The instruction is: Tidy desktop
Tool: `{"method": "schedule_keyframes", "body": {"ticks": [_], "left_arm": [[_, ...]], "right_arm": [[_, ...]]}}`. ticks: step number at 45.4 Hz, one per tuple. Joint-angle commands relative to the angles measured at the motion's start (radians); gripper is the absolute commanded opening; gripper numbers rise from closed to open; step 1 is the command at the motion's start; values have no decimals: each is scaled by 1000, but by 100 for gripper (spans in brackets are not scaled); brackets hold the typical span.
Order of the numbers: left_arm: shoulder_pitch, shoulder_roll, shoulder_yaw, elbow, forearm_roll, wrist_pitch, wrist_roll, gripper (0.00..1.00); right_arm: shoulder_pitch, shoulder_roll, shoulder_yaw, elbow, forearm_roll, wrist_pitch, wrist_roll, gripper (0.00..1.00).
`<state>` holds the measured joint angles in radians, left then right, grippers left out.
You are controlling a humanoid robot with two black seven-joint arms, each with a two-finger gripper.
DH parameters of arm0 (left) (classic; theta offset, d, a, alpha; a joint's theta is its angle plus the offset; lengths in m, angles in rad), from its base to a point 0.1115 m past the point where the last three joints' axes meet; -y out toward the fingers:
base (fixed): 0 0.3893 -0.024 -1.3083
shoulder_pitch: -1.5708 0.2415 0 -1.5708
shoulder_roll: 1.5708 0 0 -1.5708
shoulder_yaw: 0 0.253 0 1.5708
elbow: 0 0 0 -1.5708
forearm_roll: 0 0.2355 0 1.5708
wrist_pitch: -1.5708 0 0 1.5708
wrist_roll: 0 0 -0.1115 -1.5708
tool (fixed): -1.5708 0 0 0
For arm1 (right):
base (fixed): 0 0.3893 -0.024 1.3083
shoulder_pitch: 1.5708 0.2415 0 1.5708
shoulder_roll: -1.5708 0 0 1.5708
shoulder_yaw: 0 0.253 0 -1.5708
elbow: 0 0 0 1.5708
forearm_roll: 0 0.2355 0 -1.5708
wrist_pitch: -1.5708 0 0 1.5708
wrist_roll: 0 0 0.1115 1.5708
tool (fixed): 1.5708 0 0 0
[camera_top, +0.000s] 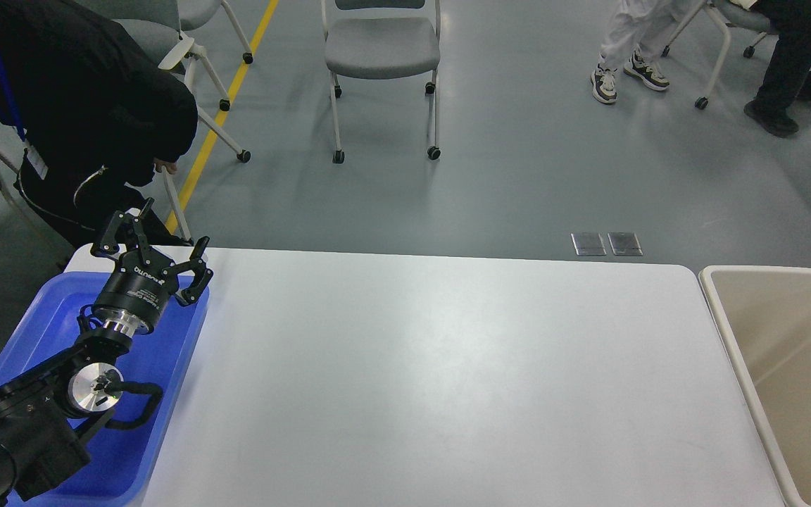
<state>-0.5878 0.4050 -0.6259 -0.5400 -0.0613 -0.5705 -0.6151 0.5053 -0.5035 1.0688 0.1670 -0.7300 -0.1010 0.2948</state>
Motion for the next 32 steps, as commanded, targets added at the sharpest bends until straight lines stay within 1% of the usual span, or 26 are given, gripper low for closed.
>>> {"method": "schedule_keyframes", "body": {"ticks": [1,7,11,14,17,20,27,32], "left_arm": [[-1,0,0,0,0,0,0,98],[0,0,0,0,0,0,0,98],[-1,0,0,0,0,0,0,98],[-1,0,0,0,0,0,0,98],[-1,0,0,0,0,0,0,98],[0,0,0,0,0,0,0,98],[0,0,0,0,0,0,0,98],[0,0,0,0,0,0,0,98]], "right_arm": [[2,7,-9,3,11,-9,1,100],[-1,8,2,48,23,3,10,100],[-19,16,11,178,23,0,12,100],[-48,-10,31,267,23,-5,12,100],[-65,-35,101,336,23,3,13,100],[-79,-35,181,403,21,17,14,100],[-131,-29,296,565,21,130,14,100],[-148,29,356,641,21,159,12,100]]}}
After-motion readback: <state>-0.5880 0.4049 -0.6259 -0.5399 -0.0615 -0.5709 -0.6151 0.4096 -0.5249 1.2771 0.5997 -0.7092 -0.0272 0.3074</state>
